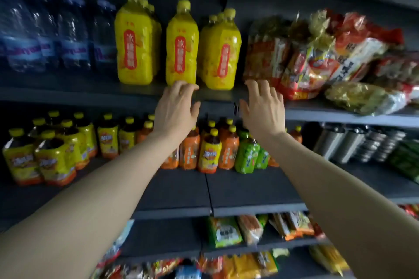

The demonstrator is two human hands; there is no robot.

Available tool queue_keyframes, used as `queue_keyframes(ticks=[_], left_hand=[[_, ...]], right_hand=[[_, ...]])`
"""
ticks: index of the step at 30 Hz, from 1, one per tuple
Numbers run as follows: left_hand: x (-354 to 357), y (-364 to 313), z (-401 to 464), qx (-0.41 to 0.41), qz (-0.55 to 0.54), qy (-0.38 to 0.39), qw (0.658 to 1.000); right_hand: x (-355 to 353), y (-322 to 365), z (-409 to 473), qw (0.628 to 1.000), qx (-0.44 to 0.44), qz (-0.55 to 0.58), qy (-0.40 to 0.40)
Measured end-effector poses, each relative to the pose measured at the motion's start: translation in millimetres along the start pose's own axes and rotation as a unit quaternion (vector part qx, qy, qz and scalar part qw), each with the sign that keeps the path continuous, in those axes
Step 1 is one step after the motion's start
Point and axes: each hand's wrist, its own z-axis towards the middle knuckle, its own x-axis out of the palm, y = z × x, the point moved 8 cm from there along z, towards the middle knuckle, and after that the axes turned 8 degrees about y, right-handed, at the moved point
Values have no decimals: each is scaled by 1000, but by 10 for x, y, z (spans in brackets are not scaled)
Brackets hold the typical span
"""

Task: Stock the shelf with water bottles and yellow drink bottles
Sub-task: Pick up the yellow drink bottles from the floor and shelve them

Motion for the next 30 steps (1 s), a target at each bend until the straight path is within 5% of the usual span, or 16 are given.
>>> queue_keyframes(ticks=[4,9,20,30], left_hand=[[202,-196,-382,66,9,-17,998],[981,-344,-1105,116,-6,59,991],[3241,-257,-3297,3,-62,321,945],[5320,-251,-5405,-46,-87,468,878]], right_hand=[[117,-92,-537,1000,4,6,-1],[638,-232,-1436,999,21,17,36],[2618,-707,-3772,946,85,139,281],[4499,-1003,-5862,892,127,156,404]])
